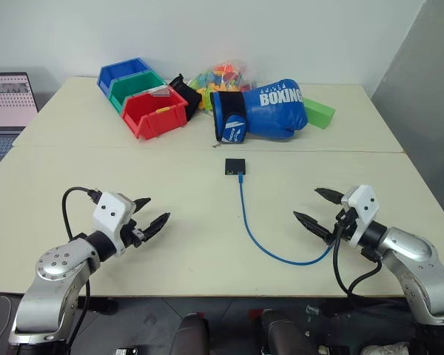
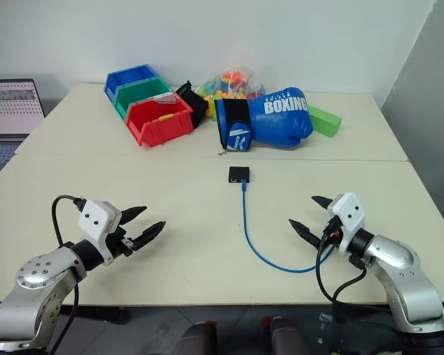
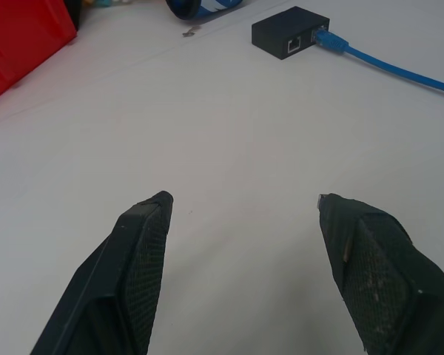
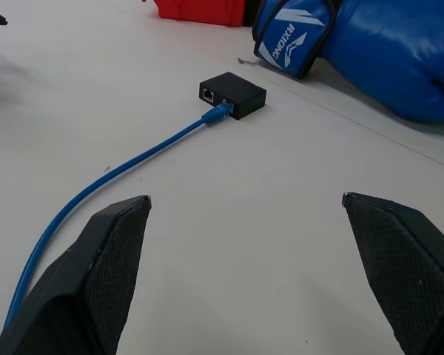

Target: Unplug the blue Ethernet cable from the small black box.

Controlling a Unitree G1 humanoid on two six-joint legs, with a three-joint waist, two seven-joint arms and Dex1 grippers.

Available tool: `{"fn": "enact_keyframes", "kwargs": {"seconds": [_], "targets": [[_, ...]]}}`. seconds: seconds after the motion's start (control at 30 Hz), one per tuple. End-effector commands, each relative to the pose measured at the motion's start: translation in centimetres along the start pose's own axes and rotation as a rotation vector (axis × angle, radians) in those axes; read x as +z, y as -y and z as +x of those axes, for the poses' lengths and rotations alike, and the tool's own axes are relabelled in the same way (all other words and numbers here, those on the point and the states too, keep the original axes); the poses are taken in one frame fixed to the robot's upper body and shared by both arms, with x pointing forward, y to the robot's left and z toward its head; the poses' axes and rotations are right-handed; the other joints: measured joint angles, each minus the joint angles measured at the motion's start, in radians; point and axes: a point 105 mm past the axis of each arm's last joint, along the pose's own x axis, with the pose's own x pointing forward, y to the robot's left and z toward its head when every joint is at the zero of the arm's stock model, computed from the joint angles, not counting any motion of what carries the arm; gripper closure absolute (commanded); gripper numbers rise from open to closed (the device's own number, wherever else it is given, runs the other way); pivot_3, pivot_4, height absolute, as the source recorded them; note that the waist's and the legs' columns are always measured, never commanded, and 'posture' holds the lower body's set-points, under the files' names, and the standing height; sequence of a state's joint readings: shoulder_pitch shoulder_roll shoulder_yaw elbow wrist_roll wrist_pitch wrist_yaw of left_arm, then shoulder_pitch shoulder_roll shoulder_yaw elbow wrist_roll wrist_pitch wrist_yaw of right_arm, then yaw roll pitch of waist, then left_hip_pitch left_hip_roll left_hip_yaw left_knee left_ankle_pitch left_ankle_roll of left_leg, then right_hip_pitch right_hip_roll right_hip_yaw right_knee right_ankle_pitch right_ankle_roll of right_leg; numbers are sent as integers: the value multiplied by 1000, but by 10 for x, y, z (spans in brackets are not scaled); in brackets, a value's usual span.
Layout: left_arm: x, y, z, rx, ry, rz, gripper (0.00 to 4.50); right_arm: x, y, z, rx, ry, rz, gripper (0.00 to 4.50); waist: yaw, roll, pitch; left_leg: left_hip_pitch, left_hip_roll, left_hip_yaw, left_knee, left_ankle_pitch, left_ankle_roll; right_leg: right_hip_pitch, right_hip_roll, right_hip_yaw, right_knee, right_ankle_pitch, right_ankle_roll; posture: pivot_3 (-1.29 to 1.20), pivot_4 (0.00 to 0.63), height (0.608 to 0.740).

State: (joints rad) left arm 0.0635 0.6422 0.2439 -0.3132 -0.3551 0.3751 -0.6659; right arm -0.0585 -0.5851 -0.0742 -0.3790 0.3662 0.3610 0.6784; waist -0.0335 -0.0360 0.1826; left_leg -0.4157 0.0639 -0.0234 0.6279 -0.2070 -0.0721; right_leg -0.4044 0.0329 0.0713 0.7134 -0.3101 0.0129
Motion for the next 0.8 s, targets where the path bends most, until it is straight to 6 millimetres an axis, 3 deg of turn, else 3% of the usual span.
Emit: {"fn": "enact_keyframes", "kwargs": {"seconds": [0.03, 0.3, 0.43, 0.8], "targets": [[13, 3, -3, -11, 46, 30, 1141, 9, 1, -4, 6, 18, -26, 123, 0, 0, 0, 0, 0, 0, 0, 0, 0, 0, 0, 0, 0, 0, 0, 0, 150, 740], [9, 5, -4, -15, 30, 42, 1141, 4, -2, -1, 23, 9, -2, 123, 0, 0, 0, 0, 0, 0, 0, 0, 0, 0, 0, 0, 0, 0, 0, 0, 150, 740], [6, 7, -4, -32, 19, 35, 1141, 11, -11, 13, 40, 52, 38, 123, -2, 0, 0, 0, 0, 0, 0, 0, 0, 0, 0, 0, 0, 0, 0, 0, 150, 740], [22, 17, 2, -199, 99, 63, 1141, 2, -40, 108, -104, 2, 136, 123, -7, 0, 0, 0, 0, 0, 0, 0, 0, -1, 0, 0, 0, 1, -2, 0, 150, 740]]}}
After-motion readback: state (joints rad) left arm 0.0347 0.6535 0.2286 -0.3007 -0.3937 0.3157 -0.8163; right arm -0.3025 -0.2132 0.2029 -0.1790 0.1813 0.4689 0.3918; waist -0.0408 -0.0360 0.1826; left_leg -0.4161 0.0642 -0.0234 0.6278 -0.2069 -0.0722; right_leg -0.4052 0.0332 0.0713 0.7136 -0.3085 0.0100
